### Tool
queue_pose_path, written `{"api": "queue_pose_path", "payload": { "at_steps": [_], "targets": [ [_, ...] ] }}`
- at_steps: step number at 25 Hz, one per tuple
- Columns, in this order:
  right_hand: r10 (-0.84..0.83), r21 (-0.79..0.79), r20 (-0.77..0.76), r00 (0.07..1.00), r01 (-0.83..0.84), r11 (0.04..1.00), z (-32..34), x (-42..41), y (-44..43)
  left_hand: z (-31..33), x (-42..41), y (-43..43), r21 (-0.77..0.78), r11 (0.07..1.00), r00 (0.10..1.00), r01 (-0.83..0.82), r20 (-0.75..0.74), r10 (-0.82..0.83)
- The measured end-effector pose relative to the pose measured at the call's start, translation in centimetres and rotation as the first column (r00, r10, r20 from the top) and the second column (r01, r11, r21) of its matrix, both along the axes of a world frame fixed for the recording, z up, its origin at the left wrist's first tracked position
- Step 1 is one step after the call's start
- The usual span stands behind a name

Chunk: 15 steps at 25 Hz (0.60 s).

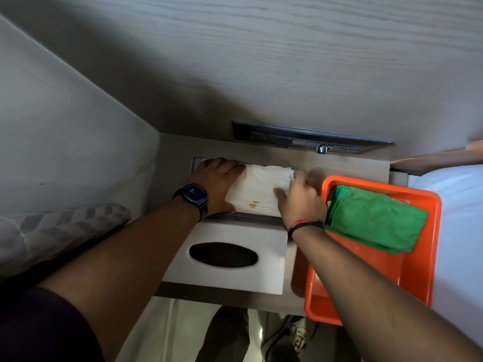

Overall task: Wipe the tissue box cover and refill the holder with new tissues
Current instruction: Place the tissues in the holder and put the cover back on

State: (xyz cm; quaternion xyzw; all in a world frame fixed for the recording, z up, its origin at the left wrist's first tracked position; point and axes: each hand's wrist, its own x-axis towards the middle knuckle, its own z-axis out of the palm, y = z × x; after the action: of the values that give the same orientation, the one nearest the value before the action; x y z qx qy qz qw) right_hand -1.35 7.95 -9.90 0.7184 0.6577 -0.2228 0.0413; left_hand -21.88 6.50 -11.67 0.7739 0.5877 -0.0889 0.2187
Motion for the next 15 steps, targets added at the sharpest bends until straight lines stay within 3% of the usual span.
{"api": "queue_pose_path", "payload": {
  "at_steps": [3,6,8,11,15],
  "targets": [
    [0.26,0.202,0.154,0.953,-0.288,0.936,-0.1,0.4,-0.4,-0.3,0.5,-0.4,0.072,0.997,0.998,0.027,-0.052,-0.023],
    [0.497,0.101,0.139,0.857,-0.511,0.853,-0.7,0.8,-0.2,-1.0,0.7,-0.8,0.112,0.993,0.998,0.027,-0.062,-0.02],
    [0.51,0.016,0.104,0.854,-0.514,0.858,-1.3,0.8,-0.1,-1.4,0.5,-0.9,0.13,0.991,0.998,0.036,-0.055,-0.029],
    [0.456,0.069,0.041,0.889,-0.458,0.886,-0.9,0.7,-0.4,-1.4,0.0,-1.3,0.112,0.994,0.999,0.011,-0.039,-0.006],
    [0.262,0.251,-0.117,0.958,-0.227,0.941,1.2,1.0,-1.5,0.2,-0.6,-3.1,0.096,0.935,0.939,-0.341,0.09,0.333]
  ]
}}
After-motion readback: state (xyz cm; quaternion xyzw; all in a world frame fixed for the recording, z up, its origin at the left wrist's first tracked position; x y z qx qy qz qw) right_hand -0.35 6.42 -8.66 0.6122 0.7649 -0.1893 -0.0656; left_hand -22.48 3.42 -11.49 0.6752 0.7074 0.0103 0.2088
